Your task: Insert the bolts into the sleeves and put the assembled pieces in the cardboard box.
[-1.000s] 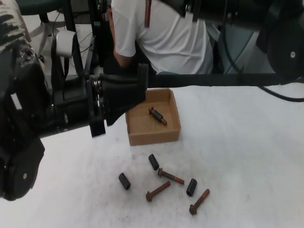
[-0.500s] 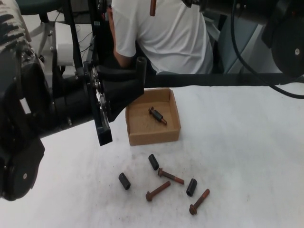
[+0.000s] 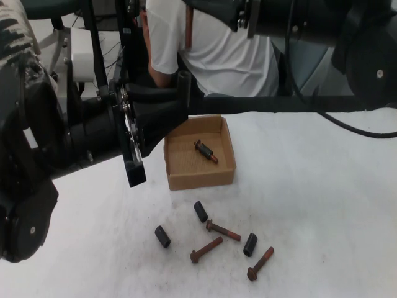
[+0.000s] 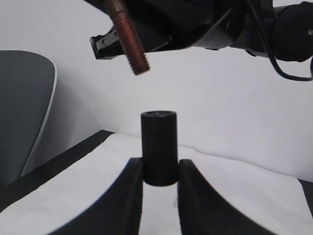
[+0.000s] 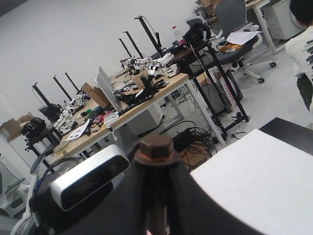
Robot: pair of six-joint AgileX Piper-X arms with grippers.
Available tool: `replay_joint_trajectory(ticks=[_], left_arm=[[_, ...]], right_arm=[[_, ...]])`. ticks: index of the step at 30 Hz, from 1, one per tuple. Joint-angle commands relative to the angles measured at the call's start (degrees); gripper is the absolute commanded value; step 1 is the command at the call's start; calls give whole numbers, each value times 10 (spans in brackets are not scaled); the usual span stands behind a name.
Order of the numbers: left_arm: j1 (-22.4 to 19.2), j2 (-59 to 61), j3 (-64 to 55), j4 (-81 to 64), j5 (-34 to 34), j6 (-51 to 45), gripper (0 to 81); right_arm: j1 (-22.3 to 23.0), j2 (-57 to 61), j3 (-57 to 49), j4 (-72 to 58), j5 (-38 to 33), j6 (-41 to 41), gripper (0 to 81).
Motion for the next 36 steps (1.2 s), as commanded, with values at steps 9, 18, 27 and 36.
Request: replay_joint_trajectory(ticks=[9, 18, 27, 36], left_arm=[[-2, -2, -5, -11, -7, -6, 2], [-2, -2, -5, -11, -13, -6, 2], [-2, -2, -5, -11, -16, -11, 2], [-2, -2, -5, -11, -20, -11, 2]], right_arm=[[14, -9, -1, 4, 11, -24, 8], [14, -24, -1, 12, 6, -59, 8], [14, -24, -1, 52, 3, -126, 8], [14, -24, -1, 55, 10, -139, 8]])
